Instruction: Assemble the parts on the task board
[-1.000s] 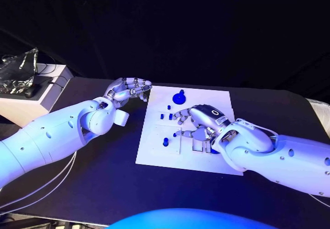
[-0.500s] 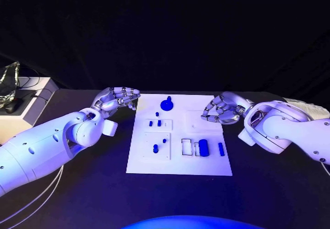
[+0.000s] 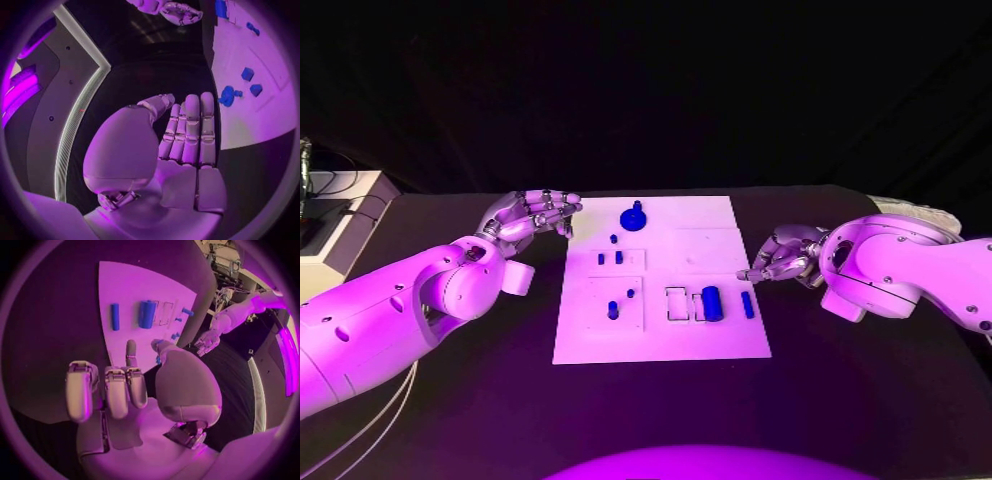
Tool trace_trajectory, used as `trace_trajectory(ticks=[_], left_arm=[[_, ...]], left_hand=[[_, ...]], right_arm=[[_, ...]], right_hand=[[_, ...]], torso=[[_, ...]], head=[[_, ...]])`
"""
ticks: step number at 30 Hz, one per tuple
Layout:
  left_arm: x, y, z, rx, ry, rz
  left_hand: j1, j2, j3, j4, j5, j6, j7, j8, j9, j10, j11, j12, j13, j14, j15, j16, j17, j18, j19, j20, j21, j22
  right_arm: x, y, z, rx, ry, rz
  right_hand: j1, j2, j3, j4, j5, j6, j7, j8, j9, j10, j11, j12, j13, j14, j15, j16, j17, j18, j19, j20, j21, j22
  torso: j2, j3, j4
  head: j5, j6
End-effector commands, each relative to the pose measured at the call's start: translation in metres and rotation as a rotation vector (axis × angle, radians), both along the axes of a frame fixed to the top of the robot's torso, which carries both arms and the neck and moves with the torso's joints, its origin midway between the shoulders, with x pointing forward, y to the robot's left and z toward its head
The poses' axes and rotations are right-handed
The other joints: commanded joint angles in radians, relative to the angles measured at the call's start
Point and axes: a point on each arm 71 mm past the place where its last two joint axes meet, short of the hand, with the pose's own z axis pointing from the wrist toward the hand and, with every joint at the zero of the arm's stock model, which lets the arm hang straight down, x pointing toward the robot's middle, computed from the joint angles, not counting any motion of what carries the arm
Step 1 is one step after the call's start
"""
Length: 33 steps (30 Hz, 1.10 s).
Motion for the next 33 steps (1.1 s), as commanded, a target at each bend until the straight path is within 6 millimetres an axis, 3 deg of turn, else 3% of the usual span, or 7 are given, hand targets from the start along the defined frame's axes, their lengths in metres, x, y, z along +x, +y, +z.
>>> trace_trajectory(ticks=[1, 7, 16, 18, 20, 24, 33], left_arm=[[-0.001, -0.002, 0.000, -0.007, -0.002, -0.009], [-0.001, -0.004, -0.001, -0.008, 0.000, -0.012], [-0.002, -0.003, -0.001, -0.007, 0.003, -0.013], [-0.002, -0.003, -0.001, -0.006, 0.003, -0.013], [-0.002, -0.002, -0.001, -0.006, 0.003, -0.013], [-0.002, -0.002, -0.001, -0.006, 0.004, -0.013], [-0.002, -0.003, -0.001, -0.007, 0.004, -0.016]], left_hand=[[-0.006, 0.007, -0.005, 0.003, 0.001, -0.006, -0.003, -0.001, -0.001, 0.007, -0.001, 0.003, -0.001, 0.001, 0.002, -0.005, 0.000, 0.006, -0.002, 0.001, 0.005, 0.001], [-0.007, 0.006, -0.005, 0.004, 0.001, -0.008, -0.003, -0.002, -0.001, 0.008, -0.001, 0.003, -0.001, 0.001, 0.001, -0.005, 0.000, 0.006, -0.002, 0.001, 0.005, 0.001], [-0.008, 0.007, -0.005, 0.004, 0.001, -0.008, -0.003, -0.002, -0.002, 0.009, -0.002, 0.004, -0.001, 0.001, 0.001, -0.005, 0.000, 0.006, -0.002, 0.000, 0.005, 0.000], [-0.008, 0.007, -0.005, 0.004, 0.001, -0.008, -0.003, -0.002, -0.002, 0.009, -0.002, 0.004, -0.001, 0.001, 0.001, -0.005, 0.000, 0.006, -0.002, 0.000, 0.005, 0.000], [-0.008, 0.007, -0.005, 0.004, 0.001, -0.008, -0.003, -0.002, -0.002, 0.009, -0.002, 0.004, -0.001, 0.001, 0.001, -0.005, 0.000, 0.006, -0.002, 0.000, 0.005, 0.000], [-0.008, 0.007, -0.005, 0.004, 0.001, -0.008, -0.003, -0.002, -0.002, 0.009, -0.002, 0.004, -0.001, 0.001, 0.001, -0.005, 0.000, 0.006, -0.002, 0.000, 0.005, 0.000], [-0.009, 0.007, -0.005, 0.005, 0.001, -0.008, -0.002, -0.002, -0.002, 0.010, -0.002, 0.003, -0.002, 0.001, 0.001, -0.005, 0.000, 0.006, -0.002, 0.000, 0.004, 0.000]], right_arm=[[-0.005, 0.004, -0.006, -0.057, 0.068, -0.021], [-0.005, 0.018, -0.013, -0.037, 0.073, -0.029], [-0.007, 0.034, -0.030, -0.025, 0.119, -0.011], [-0.008, 0.036, -0.034, -0.033, 0.138, -0.001], [-0.009, 0.038, -0.039, -0.040, 0.156, 0.009], [-0.009, 0.042, -0.043, -0.051, 0.162, 0.022], [-0.004, 0.048, -0.047, -0.069, 0.141, 0.030]], right_hand=[[-0.019, -0.003, -0.011, 0.001, -0.010, -0.006, -0.006, 0.004, 0.011, 0.100, -0.006, 0.009, 0.254, 0.102, -0.008, 0.003, 0.262, -0.013, 0.073, -0.005, 0.022, 0.207], [-0.045, -0.004, -0.031, 0.001, -0.037, -0.019, -0.004, -0.003, 0.031, 0.106, -0.004, 0.016, 0.263, 0.102, -0.006, 0.003, 0.262, -0.016, 0.078, -0.005, 0.040, 0.216], [-0.073, 0.009, -0.101, 0.001, -0.112, -0.026, 0.000, -0.019, 0.064, 0.106, 0.000, 0.016, 0.263, 0.102, -0.002, 0.003, 0.262, -0.017, 0.078, 0.000, 0.042, 0.220], [-0.077, 0.022, -0.145, 0.001, -0.150, -0.028, 0.002, -0.027, 0.078, 0.106, 0.002, 0.016, 0.263, 0.102, 0.000, 0.003, 0.262, -0.016, 0.076, 0.002, 0.039, 0.220], [-0.074, 0.023, -0.163, 0.001, -0.156, -0.027, 0.002, -0.029, 0.083, 0.105, 0.002, 0.015, 0.262, 0.102, 0.000, 0.003, 0.262, -0.015, 0.075, 0.002, 0.035, 0.219], [-0.059, 0.021, -0.275, 0.004, -0.154, -0.018, 0.000, -0.034, 0.108, 0.103, 0.001, 0.012, 0.258, 0.102, 0.000, 0.003, 0.262, -0.015, 0.076, 0.003, 0.036, 0.220], [-0.055, 0.038, -0.288, 0.002, -0.153, -0.014, -0.001, -0.033, 0.119, 0.102, -0.001, 0.011, 0.258, 0.102, -0.001, 0.003, 0.262, -0.016, 0.076, 0.002, 0.037, 0.221]], torso=[[-0.005, -0.0017, -0.0030], [-0.005, -0.0047, -0.0001], [-0.002, -0.0033, -0.0007], [-0.002, -0.0031, -0.0007], [-0.002, -0.0027, -0.0012], [-0.002, -0.0015, -0.0033], [-0.002, -0.0027, -0.0031]], head=[[-0.004, -0.004], [-0.007, -0.007], [-0.003, -0.011], [-0.001, -0.013], [0.001, -0.015], [0.004, -0.017], [0.004, -0.020]])
